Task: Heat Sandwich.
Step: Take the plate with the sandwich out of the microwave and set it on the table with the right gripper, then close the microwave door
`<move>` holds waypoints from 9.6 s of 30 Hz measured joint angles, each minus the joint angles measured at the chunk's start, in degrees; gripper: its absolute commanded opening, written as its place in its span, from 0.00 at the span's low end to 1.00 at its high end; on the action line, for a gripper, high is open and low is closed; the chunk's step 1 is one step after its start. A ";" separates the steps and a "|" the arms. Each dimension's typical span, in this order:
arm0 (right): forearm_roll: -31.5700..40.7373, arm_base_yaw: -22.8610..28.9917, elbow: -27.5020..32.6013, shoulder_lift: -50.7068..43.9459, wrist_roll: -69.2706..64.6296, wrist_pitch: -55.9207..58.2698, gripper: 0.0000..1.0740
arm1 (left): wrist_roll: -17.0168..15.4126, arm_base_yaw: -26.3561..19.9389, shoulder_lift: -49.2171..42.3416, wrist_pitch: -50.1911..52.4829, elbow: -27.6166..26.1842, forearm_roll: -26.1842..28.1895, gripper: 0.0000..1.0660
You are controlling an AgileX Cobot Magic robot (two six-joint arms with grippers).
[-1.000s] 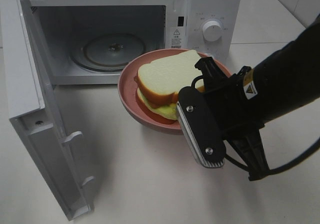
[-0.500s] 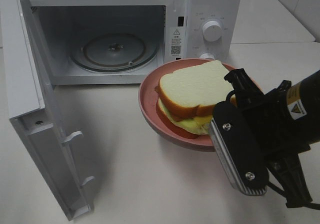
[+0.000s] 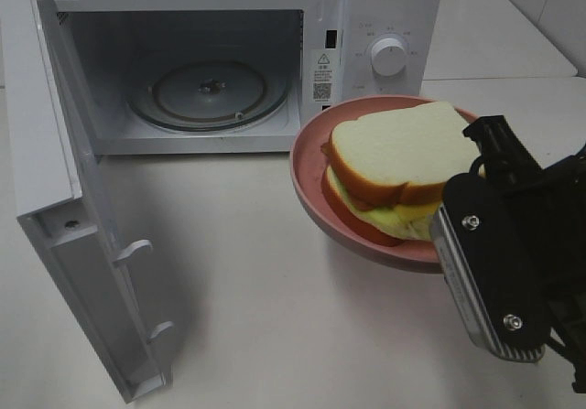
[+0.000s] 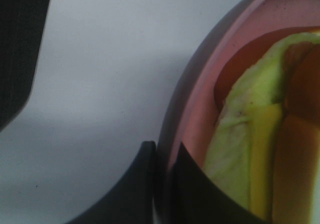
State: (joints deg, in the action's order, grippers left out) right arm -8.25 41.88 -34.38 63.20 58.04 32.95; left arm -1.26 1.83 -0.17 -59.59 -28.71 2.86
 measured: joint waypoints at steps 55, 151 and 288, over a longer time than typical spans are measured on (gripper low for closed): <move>-24.01 0.00 0.06 0.74 -78.72 20.11 0.04 | 0.00 0.00 0.00 0.00 0.00 0.00 0.92; -54.43 -23.61 -0.57 40.05 -119.58 -1.78 0.22 | 0.00 0.00 0.00 0.00 0.00 0.00 0.92; 2.18 -38.10 5.39 -63.43 -63.94 26.99 0.71 | 0.00 0.00 0.00 0.00 0.00 0.00 0.92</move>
State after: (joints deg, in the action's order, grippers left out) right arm -6.07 3.78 -28.99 -0.23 -5.90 59.93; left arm -1.26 1.83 -0.17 -59.59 -28.71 2.86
